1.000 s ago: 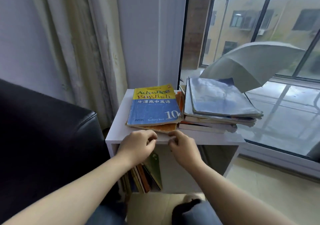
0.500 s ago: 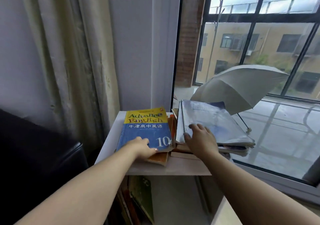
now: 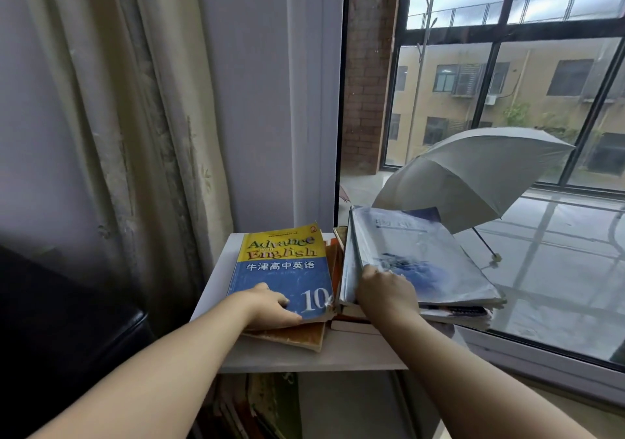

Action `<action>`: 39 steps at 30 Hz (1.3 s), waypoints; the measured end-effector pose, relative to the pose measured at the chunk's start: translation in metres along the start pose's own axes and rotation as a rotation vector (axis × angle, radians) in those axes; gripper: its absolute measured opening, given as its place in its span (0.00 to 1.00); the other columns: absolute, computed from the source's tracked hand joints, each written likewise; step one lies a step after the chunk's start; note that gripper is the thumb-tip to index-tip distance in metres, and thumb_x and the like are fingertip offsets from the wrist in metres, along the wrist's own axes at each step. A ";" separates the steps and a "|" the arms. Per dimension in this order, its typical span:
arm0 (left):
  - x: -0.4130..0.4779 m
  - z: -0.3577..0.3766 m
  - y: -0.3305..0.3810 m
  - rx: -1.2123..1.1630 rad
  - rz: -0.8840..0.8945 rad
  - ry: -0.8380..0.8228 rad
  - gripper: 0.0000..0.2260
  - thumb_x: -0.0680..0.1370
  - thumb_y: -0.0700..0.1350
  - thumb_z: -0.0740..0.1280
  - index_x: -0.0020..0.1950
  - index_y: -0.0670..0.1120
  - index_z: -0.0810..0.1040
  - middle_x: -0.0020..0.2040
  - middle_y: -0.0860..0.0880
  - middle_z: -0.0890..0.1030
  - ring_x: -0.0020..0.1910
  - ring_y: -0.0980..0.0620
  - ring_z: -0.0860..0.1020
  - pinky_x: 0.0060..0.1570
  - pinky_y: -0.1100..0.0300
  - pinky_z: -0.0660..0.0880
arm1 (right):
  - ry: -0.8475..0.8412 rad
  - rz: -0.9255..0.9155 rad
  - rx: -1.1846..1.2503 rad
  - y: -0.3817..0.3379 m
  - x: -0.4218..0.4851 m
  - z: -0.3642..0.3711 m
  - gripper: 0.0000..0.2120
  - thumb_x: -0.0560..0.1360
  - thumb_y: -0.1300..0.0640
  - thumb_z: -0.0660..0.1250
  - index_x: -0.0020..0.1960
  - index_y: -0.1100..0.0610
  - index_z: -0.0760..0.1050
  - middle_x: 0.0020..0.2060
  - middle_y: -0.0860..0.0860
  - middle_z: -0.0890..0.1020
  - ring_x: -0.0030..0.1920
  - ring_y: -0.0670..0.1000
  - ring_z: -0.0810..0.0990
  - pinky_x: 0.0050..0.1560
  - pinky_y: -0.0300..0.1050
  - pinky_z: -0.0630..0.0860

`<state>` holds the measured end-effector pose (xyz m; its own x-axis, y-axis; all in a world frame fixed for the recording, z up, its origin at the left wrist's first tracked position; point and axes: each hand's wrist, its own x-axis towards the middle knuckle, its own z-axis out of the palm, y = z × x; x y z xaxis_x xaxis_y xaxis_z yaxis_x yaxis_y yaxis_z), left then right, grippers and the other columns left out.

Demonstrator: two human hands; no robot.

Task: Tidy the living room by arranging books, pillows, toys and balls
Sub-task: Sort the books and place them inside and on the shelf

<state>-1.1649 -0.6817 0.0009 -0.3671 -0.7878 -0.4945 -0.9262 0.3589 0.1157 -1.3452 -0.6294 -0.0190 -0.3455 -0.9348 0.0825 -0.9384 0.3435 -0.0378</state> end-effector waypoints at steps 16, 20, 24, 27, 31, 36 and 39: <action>-0.001 -0.014 0.004 0.034 -0.006 -0.061 0.27 0.78 0.62 0.57 0.74 0.53 0.60 0.71 0.46 0.60 0.69 0.47 0.64 0.68 0.53 0.62 | -0.127 -0.013 -0.050 -0.012 -0.002 -0.015 0.17 0.80 0.51 0.51 0.65 0.55 0.66 0.61 0.68 0.72 0.60 0.68 0.70 0.55 0.55 0.70; -0.001 -0.016 0.005 0.022 0.003 -0.053 0.27 0.77 0.62 0.58 0.73 0.52 0.63 0.70 0.45 0.62 0.68 0.47 0.64 0.66 0.54 0.63 | -0.202 0.038 -0.014 -0.019 0.001 -0.018 0.31 0.74 0.33 0.56 0.67 0.54 0.63 0.64 0.64 0.72 0.64 0.69 0.69 0.60 0.62 0.70; 0.002 -0.015 0.003 -0.019 0.005 -0.039 0.27 0.76 0.62 0.60 0.73 0.52 0.64 0.69 0.46 0.63 0.67 0.47 0.65 0.65 0.55 0.65 | -0.218 0.078 0.021 -0.022 0.006 -0.019 0.30 0.74 0.37 0.60 0.68 0.53 0.62 0.65 0.64 0.71 0.64 0.70 0.68 0.61 0.64 0.70; 0.005 -0.013 0.002 -0.049 0.004 -0.008 0.27 0.75 0.63 0.60 0.71 0.52 0.66 0.68 0.46 0.65 0.66 0.48 0.67 0.63 0.56 0.66 | -0.212 0.076 0.104 -0.022 0.008 -0.021 0.26 0.73 0.41 0.61 0.66 0.54 0.65 0.63 0.61 0.73 0.63 0.67 0.70 0.59 0.63 0.72; 0.008 -0.006 -0.002 -0.096 0.018 0.043 0.27 0.75 0.65 0.59 0.70 0.52 0.68 0.66 0.47 0.68 0.64 0.49 0.69 0.60 0.58 0.68 | -0.125 0.000 0.175 -0.015 0.005 -0.029 0.20 0.76 0.44 0.56 0.61 0.54 0.69 0.57 0.57 0.77 0.57 0.60 0.76 0.55 0.53 0.75; 0.011 -0.003 0.002 -0.247 -0.019 0.055 0.26 0.78 0.64 0.52 0.68 0.49 0.70 0.66 0.46 0.70 0.64 0.48 0.70 0.61 0.55 0.67 | -0.051 -0.056 0.209 -0.006 -0.011 -0.039 0.14 0.76 0.58 0.57 0.62 0.56 0.66 0.57 0.58 0.78 0.57 0.59 0.77 0.46 0.46 0.72; 0.011 -0.004 0.019 -0.488 -0.062 0.195 0.21 0.82 0.56 0.52 0.65 0.44 0.72 0.64 0.44 0.74 0.61 0.46 0.73 0.58 0.57 0.68 | -0.012 0.019 0.309 0.003 -0.018 -0.041 0.19 0.76 0.66 0.54 0.65 0.54 0.64 0.56 0.59 0.79 0.55 0.59 0.79 0.47 0.48 0.74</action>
<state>-1.1868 -0.6858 0.0005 -0.2762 -0.8955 -0.3490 -0.8620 0.0702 0.5020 -1.3426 -0.6078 0.0201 -0.3611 -0.9301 0.0670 -0.8845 0.3189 -0.3405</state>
